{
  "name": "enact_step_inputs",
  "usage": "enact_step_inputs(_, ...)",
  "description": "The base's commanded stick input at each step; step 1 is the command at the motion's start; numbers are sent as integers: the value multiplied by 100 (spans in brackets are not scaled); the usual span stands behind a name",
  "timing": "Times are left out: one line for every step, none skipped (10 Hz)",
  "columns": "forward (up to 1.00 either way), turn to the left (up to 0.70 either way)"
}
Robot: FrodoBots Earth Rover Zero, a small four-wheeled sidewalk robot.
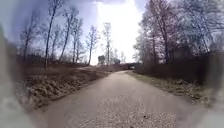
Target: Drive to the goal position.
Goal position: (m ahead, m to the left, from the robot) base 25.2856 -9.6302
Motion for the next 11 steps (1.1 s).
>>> enact_step_inputs(100, 0)
enact_step_inputs(100, 0)
enact_step_inputs(100, 0)
enact_step_inputs(100, 0)
enact_step_inputs(100, 0)
enact_step_inputs(100, 0)
enact_step_inputs(100, 0)
enact_step_inputs(100, 0)
enact_step_inputs(100, 0)
enact_step_inputs(100, 0)
enact_step_inputs(100, 0)
